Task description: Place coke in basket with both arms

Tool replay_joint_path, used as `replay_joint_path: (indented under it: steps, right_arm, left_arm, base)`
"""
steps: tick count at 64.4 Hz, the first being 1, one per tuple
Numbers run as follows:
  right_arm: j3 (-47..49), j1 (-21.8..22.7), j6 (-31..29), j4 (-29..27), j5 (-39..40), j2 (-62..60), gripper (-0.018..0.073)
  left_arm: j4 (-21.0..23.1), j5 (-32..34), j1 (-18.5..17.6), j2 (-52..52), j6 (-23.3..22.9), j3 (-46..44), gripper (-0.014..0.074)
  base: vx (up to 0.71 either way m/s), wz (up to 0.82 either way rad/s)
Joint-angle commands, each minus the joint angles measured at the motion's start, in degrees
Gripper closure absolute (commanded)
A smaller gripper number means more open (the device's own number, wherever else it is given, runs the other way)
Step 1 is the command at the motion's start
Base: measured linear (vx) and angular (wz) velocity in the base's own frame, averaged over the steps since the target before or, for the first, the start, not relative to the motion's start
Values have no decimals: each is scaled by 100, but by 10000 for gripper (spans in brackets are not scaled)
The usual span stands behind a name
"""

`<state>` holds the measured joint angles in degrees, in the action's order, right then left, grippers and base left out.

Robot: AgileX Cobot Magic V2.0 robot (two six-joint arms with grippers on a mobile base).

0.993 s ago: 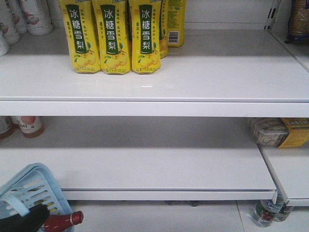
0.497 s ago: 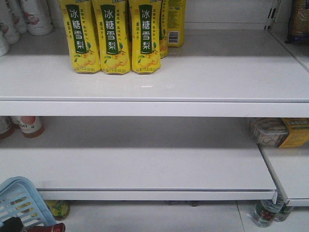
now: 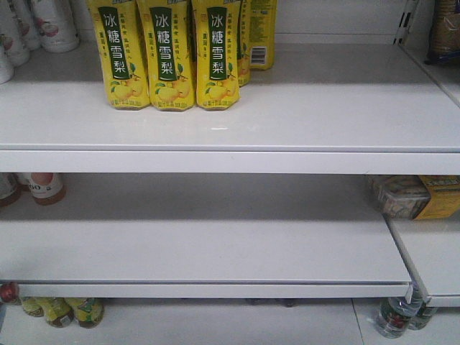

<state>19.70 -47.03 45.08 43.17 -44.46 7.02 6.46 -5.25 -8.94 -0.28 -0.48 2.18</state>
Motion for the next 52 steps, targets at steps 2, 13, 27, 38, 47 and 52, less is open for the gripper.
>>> replay_joint_path:
  steps: [2,13,27,38,47,52]
  right_arm:
    - [149,12,-19,294,321,80,564]
    - [149,12,-19,294,321,80,564]
    - [149,12,-19,294,321,80,564]
    - [149,12,-19,294,321,80,564]
    - [149,12,-19,294,321,80,564]
    - [149,12,-19,294,321,80,564]
  left_arm:
    - [-733,1233,217,-19,-144,-165,603]
    - [-769,1256,252,-19,-249,-165,603]
    - [-769,1049,252,-119,-469,-165,603]
    - [-769,902,366,-143,-699,-165,603]
    - [-769,956,468,-143,-691,-165,603]
    - [-769,961,524,-143,-691,-165,603]
  base:
    - [0,0]
    - [0,0]
    - [0,0]
    - [0,0]
    - [0,0]
    - [0,0]
